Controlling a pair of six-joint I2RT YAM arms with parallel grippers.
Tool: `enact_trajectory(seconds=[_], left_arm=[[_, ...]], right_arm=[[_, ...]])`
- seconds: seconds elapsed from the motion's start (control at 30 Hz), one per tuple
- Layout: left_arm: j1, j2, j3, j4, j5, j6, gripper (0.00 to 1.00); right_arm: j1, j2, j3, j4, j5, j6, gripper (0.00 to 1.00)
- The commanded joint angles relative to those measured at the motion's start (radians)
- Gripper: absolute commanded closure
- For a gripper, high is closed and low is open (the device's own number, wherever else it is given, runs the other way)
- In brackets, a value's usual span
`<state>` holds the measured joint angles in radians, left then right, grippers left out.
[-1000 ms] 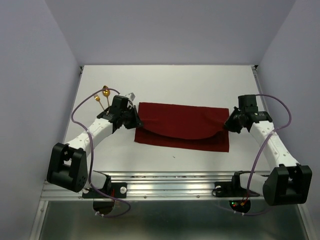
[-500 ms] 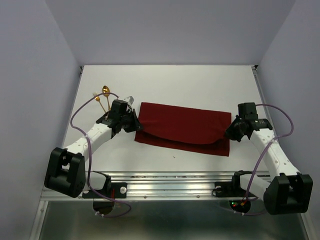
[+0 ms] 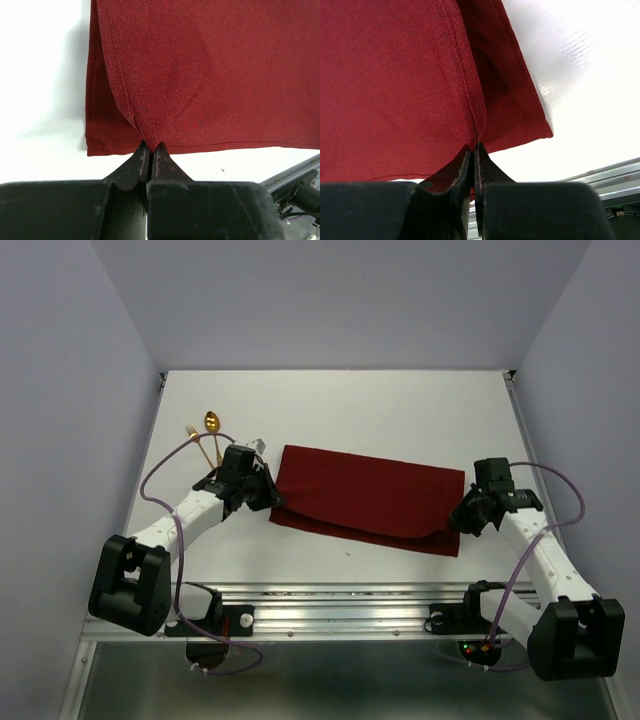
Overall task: Fold the napkin into a case and place the utensils inside
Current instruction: Fold and flatten the napkin at the center of the board.
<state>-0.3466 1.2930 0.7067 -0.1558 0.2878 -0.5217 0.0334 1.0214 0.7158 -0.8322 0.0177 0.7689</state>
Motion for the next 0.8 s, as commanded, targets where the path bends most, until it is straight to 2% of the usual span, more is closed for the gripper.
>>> enact_trajectory(seconds=[0.0, 0.1, 0.43, 0.6, 0.77], left_arm=[[-0.006, -0.017, -0.01, 0.018, -0.006, -0.011, 1.0], [-0.008, -0.033, -0.01, 0.01, -0.007, -0.014, 1.0], [-0.008, -0.072, 0.114, -0.083, -0.042, 0.017, 1.0], [-0.008, -0.061, 0.099, -0.076, -0.038, 0.019, 1.0], [-0.008, -0.072, 0.054, -0.054, -0.027, 0.015, 1.0]], right_arm=[[-0.006, -0.009, -0.016, -0.011, 0.016, 0.021, 0.91], [-0.006, -0.014, -0.007, -0.019, 0.025, 0.017, 0.93], [-0.006, -0.029, 0.208, -0.102, 0.096, -0.039, 0.93], [-0.006, -0.064, 0.183, -0.146, 0.088, -0.03, 0.93], [-0.006, -0.109, 0.084, -0.154, 0.073, 0.015, 0.92]])
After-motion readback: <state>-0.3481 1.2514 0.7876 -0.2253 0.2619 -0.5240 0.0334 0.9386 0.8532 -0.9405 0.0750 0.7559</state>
